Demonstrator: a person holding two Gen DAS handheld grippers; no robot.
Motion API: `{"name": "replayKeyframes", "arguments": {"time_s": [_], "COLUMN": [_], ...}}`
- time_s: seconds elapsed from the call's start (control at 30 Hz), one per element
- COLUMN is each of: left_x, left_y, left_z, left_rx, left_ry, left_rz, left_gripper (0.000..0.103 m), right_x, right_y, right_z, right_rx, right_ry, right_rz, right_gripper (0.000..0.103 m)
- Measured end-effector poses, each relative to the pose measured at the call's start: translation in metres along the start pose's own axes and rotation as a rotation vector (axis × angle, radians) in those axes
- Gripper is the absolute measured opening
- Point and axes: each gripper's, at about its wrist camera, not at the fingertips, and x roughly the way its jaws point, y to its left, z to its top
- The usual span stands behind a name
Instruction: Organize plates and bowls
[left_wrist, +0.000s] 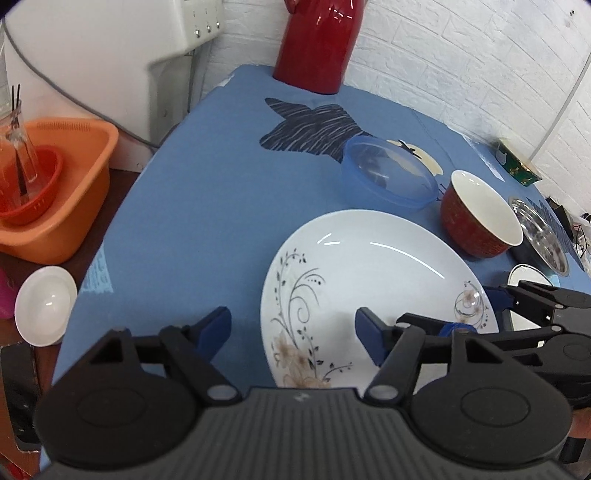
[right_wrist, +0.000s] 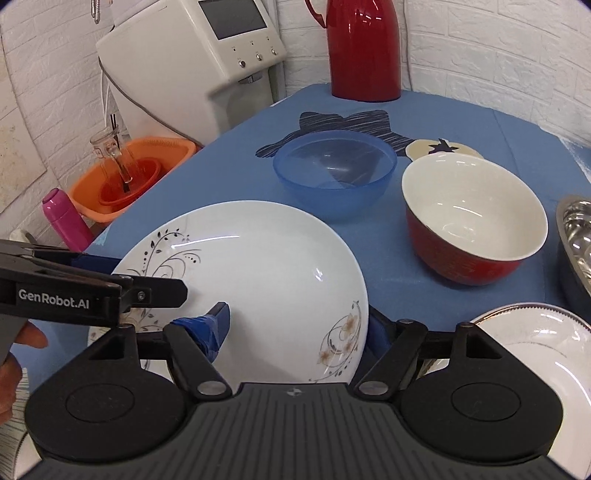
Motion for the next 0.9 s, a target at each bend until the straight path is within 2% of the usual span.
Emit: {"name": "replayKeyframes", "arguments": {"time_s": [0.2,0.5,0.57,0.73,0.8,0.87,0.9], "left_x": [-0.001,-0.002,-0.003,-0.003,-0.003,-0.004,-0.004], "left_y": [-0.004,0.002,0.003,0.003,0.004,0.003,0.001], "left_z": [-0.005,-0.007,-0.008,-0.008,-0.009,-0.01,-0.01], "left_rx": [0.034,0.017,0.014,0.016,0.005,0.018,0.032], "left_ry": [-0.012,-0.033,-0.036,-0.034,-0.041,-0.047,-0.048], "left_rz": [0.014,-0.007,-0.002,0.007,0.006,0.012,0.022], "left_gripper": [0.069,0.07,0.075,0.075,0.073,0.06,0.057], "right_x": [0.003,0.004,0.004,0.005,0.005,0.003,0.001], "right_y": [0.002,0.007,0.008,0.009,0.009,0.011,0.012], "right_z": [-0.003,-0.007,-0.009,-0.008,-0.008,-0.01,-0.013], "right_rx": [-0.019,0.009,0.016,0.016,0.015,0.006,0.0], "right_ry": [-0.033,-0.06,-0.074,-0.081,-0.077,-0.073,-0.078], "right_rz": [-0.037,-0.071,-0.082,-0.082,-0.078,-0.062,-0.056], "right_gripper": [0.065,0.065,0.066,0.067,0.066,0.068,0.068]}}
